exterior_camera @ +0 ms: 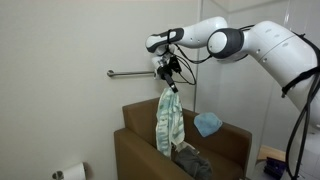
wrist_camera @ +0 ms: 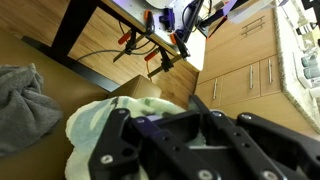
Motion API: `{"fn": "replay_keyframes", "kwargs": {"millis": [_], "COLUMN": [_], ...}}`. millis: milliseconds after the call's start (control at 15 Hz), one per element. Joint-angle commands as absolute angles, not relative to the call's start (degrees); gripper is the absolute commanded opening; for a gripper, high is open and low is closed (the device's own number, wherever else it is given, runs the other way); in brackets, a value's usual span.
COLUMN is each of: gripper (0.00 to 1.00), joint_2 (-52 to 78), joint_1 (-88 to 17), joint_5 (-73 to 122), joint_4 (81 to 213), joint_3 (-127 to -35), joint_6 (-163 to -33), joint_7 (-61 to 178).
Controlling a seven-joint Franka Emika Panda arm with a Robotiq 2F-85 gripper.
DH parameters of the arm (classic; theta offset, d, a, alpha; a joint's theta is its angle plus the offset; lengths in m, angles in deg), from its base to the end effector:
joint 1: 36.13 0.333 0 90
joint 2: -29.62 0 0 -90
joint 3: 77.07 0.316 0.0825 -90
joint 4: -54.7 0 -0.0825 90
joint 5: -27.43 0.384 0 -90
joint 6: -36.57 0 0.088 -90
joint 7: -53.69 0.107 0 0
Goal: Pick up the towels and put them on the left hand rest of the couch.
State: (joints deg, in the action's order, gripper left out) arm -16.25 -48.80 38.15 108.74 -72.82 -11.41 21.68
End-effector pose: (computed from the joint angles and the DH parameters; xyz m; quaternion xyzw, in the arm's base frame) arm 0.6418 -0.0861 0.3783 -0.8686 -0.2094 0.3655 0.2608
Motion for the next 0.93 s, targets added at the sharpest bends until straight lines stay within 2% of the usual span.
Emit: {"fn": "replay_keyframes", "kwargs": {"millis": [0, 867], "gripper": [0.0, 0.0], "joint_2": [-15.6, -22.2], "joint_1": [-51.4, -65.5], "joint_5": [38.2, 48.0], "joint_4": [106.8, 89.1], "joint_3": [-73.6, -76.2], "joint_6": [-10.6, -10.0], "joint_7": [20.3, 29.2]}}
